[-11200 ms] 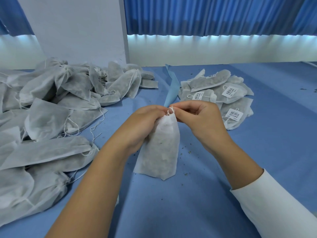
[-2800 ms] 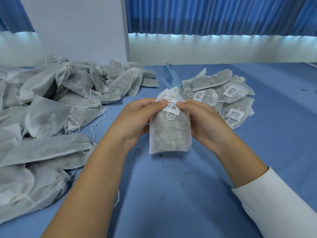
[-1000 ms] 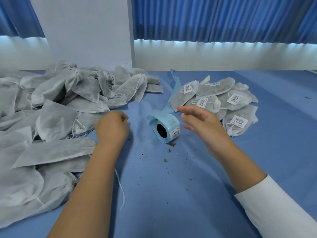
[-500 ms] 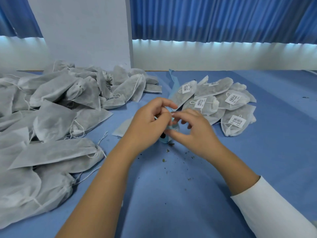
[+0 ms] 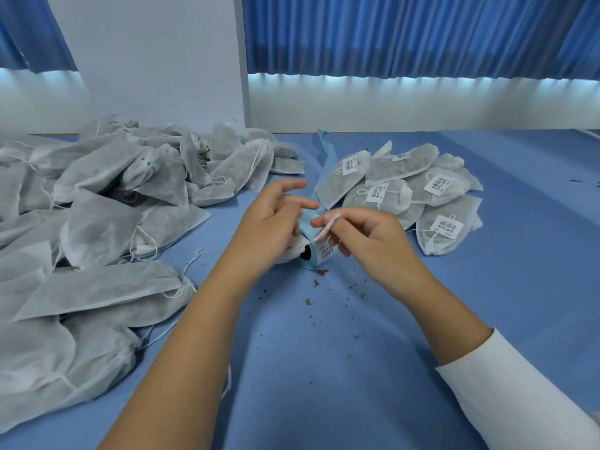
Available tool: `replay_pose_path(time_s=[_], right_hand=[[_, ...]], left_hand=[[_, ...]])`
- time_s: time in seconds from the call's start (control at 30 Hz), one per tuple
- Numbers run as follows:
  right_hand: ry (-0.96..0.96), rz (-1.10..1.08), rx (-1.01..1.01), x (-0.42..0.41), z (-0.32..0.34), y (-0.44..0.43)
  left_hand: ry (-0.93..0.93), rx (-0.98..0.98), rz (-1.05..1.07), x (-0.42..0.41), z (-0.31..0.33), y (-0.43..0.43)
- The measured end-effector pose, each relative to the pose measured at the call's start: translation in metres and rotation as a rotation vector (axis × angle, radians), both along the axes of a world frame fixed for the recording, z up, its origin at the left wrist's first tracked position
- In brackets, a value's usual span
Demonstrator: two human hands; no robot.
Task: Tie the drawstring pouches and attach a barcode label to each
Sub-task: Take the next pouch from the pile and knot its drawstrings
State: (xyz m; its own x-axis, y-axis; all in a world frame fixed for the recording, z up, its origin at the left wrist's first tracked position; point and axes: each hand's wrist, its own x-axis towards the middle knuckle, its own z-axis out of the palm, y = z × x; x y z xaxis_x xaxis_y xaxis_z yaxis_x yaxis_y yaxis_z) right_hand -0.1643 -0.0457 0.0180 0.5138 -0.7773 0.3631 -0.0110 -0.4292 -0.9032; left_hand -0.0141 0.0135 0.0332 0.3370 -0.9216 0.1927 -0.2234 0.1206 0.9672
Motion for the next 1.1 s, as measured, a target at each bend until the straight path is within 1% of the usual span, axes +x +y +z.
replay_pose_path(time_s=[0.13,0.23,0.3,0.43,0.53,0.63,0.7,0.77,0.87,0.9,0.97,1.03,1.1], right_hand=[[-0.112,0.064,0.151,-0.002,0.001,-0.005],[-0.192,0.097,0.258,-0.003,0.002,-0.008],[-0.239,0.104,0.325,-0.004,0.003,-0.009],[-0.317,0.093,0.5,-0.006,0.006,-0.012],[-0.429,0.1,0.649,-0.009,0.006,-0.016],[-0.535,0.064,0.725,-0.011,0.006,-0.019],[-0.557,-0.034,0.722,-0.012,0.005,-0.021],[-0.527,-0.142,0.683,-0.014,0.005,-0.022],[-0.305,-0.276,0.48,-0.014,0.007,-0.02],[-0.239,-0.268,0.404,-0.014,0.007,-0.018],[-0.148,-0.151,0.299,-0.011,0.007,-0.012],[-0.1,0.011,0.286,-0.007,0.006,-0.005],[-0.095,0.115,0.318,-0.003,0.003,-0.001]], left_hand=[[-0.135,0.119,-0.086,0.001,-0.001,0.004],[-0.272,0.128,-0.118,0.003,-0.002,0.007],[-0.309,0.134,-0.112,0.005,-0.001,0.009],[-0.222,0.138,-0.16,0.006,0.007,0.013],[-0.173,0.159,-0.19,0.004,0.012,0.016],[-0.102,0.182,-0.201,0.001,0.014,0.018],[-0.073,0.19,-0.175,0.002,0.016,0.018],[-0.087,0.189,-0.144,0.003,0.016,0.017],[-0.087,0.191,-0.121,0.006,0.015,0.017],[-0.082,0.196,-0.121,0.006,0.015,0.017],[-0.061,0.205,-0.128,0.005,0.015,0.017],[-0.02,0.21,-0.143,0.004,0.014,0.016],[0.02,0.191,-0.163,0.004,0.013,0.014]])
